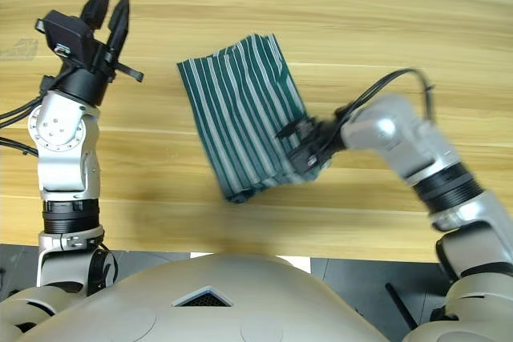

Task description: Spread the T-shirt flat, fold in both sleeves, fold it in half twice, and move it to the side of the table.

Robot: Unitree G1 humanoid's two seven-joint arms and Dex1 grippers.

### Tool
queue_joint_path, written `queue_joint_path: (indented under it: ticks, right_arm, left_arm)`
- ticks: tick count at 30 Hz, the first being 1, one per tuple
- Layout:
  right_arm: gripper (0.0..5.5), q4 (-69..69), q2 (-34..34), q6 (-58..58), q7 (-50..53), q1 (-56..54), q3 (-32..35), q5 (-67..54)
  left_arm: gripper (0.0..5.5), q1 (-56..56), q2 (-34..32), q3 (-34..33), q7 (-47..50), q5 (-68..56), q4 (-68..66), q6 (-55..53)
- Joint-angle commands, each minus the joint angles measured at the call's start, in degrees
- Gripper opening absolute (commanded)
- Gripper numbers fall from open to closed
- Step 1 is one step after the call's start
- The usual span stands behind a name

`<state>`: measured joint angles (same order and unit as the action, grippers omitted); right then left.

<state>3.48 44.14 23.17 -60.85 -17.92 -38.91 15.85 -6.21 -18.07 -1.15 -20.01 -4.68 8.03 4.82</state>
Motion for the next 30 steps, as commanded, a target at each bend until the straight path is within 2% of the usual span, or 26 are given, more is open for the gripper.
queue_joint_path:
  ticks: [1,10,13,17,22,25,28,30]
  right_arm:
    - [3.41,1.2,-2.4,-5.3,-1.0,6.1,-2.9,2.3]
    - [3.41,-3.8,-3.8,-6.3,3.0,7.6,-0.7,4.5]
    - [3.41,-2.3,-4.0,-7.3,2.0,8.4,0.3,1.3]
    - [3.41,15.4,1.7,-17.1,-5.9,13.0,8.2,-23.7]
    - [3.41,23.9,6.0,-19.9,-6.5,15.0,21.8,-37.6]
    - [3.41,23.2,6.8,-18.0,-4.7,20.4,25.6,-36.2]
    - [3.41,18.3,5.1,-13.0,0.0,24.2,27.8,-29.1]
    - [3.41,7.9,3.6,2.2,5.9,22.9,27.3,-16.7]
  left_arm:
    - [1.01,2.9,1.0,0.7,0.2,-0.7,2.0,-2.1]
    - [1.01,5.5,2.0,1.4,0.2,0.1,0.5,-1.4]
    - [1.01,5.2,1.4,0.5,0.0,0.0,0.5,-1.1]
    - [1.01,4.3,-1.6,-3.4,-0.2,0.0,3.4,2.9]
    - [1.01,8.5,-6.6,-7.3,-3.7,-1.0,8.2,5.9]
    - [1.01,15.2,-14.0,-6.2,-4.5,13.3,7.4,14.6]
    - [1.01,21.6,-21.5,-5.1,-4.9,25.5,5.0,24.9]
    - [1.01,26.2,-27.4,-5.7,-1.0,36.7,2.2,32.9]
